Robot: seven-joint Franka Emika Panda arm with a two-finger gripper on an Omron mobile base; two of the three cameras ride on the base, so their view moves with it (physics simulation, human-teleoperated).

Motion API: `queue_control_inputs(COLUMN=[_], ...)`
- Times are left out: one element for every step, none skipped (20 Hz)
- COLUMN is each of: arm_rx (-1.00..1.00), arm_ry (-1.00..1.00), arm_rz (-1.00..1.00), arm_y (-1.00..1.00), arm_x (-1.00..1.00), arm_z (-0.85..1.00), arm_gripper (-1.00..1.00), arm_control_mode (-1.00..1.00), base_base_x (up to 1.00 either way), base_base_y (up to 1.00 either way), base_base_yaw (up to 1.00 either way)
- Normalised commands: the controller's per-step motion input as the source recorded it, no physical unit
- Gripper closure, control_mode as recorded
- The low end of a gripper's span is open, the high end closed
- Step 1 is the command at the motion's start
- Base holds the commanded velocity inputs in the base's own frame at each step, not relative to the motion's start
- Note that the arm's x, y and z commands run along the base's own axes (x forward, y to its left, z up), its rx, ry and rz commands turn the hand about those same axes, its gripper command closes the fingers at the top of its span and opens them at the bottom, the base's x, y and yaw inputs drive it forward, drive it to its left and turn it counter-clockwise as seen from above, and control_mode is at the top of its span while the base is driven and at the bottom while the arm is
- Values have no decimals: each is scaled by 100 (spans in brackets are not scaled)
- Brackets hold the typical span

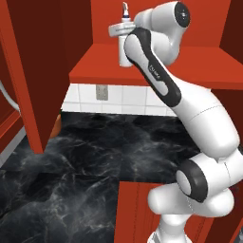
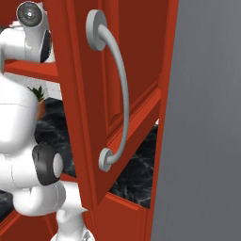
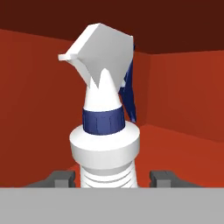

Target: Move the cutting board and knife to the sink. Then move spray from the cabinet to the counter.

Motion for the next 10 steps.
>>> queue_control_inputs(arm_rx=[0, 0, 0, 0, 0, 0, 1, 1, 0, 0], arm_ry=[0, 0, 0, 0, 0, 0, 0, 0, 0, 0], arm_rz=[0, -1, -1, -3, -7, -11, -17, -20, -22, -22], arm_y=[-4, -3, -4, -2, -1, -1, 0, 0, 0, -1], arm_x=[-69, -71, -72, -73, -75, -80, -80, -81, -81, -81], arm_z=[0, 0, 0, 0, 0, 0, 0, 0, 0, 0], arm_gripper=[100, 100, 100, 100, 100, 100, 100, 100, 100, 100], arm_control_mode=[-100, -100, -100, -100, -100, -100, -100, -100, -100, -100], base_base_x=[0, 0, 0, 0, 0, 0, 0, 0, 0, 0], base_base_y=[0, 0, 0, 0, 0, 0, 0, 0, 0, 0], base_base_yaw=[0, 0, 0, 0, 0, 0, 0, 0, 0, 0])
